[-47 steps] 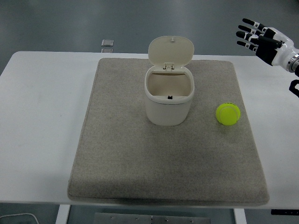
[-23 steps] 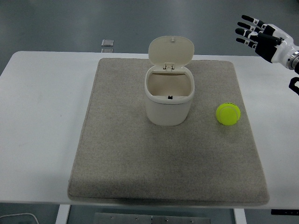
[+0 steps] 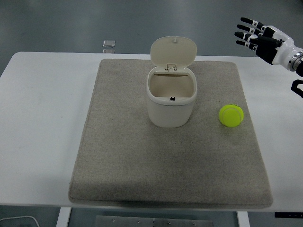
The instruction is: Pick up the tennis ball and place it in the box.
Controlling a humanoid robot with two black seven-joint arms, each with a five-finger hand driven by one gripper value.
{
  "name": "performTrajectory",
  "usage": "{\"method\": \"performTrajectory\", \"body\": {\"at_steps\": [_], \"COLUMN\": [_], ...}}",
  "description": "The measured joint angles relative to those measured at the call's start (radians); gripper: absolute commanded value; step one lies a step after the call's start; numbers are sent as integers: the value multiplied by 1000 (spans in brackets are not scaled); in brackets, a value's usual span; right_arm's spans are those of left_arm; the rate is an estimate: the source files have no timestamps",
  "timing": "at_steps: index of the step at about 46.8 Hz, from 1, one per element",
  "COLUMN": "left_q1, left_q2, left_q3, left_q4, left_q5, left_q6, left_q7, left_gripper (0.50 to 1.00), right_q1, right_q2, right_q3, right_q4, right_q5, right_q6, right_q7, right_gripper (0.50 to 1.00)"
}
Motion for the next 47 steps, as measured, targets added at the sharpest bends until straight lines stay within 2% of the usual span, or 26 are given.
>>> {"method": "performTrajectory", "body": {"at_steps": [22,28,33,42,47], "left_q1": [0,0,0,0,0], "left_q2": [0,0,0,0,0], "left_q3": [0,0,0,0,0], "left_q4": [0,0,0,0,0], "left_q5": [0,0,0,0,0], "left_q6": [0,-1,-1,0,0], "left_q7": [1,1,0,1,1], "left_gripper": [992,992,992,992,992], "right_q1": [27,33,32,16,-1], "right_q2": [0,-12,-34,-59,-76], "right_q3": [0,0,0,0,0], "right_q4": [0,6,29,95,155], "right_q5": [-110,-145,-162,-257,-337], "right_q6": [3,34,57,61,61], "right_q7": [1,5,9,14,52], "right_gripper": [913,913,913,913,913]}}
